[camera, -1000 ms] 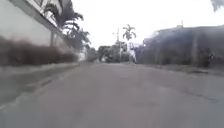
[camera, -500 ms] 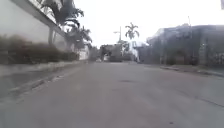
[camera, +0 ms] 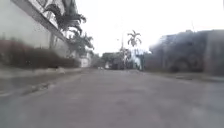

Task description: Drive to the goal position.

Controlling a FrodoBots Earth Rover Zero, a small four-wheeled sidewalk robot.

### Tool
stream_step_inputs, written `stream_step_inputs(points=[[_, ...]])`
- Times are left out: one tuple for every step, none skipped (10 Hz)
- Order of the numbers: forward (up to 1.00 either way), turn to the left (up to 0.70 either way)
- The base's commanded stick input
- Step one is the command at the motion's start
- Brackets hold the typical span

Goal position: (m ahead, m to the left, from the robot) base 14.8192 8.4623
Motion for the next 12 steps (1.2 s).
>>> stream_step_inputs(points=[[1.0,0.0],[1.0,0.0],[1.0,0.0],[1.0,0.0],[1.0,0.0],[1.0,0.0],[1.0,0.0],[1.0,0.0],[1.0,0.0],[1.0,0.0],[1.0,0.0],[1.0,0.0]])
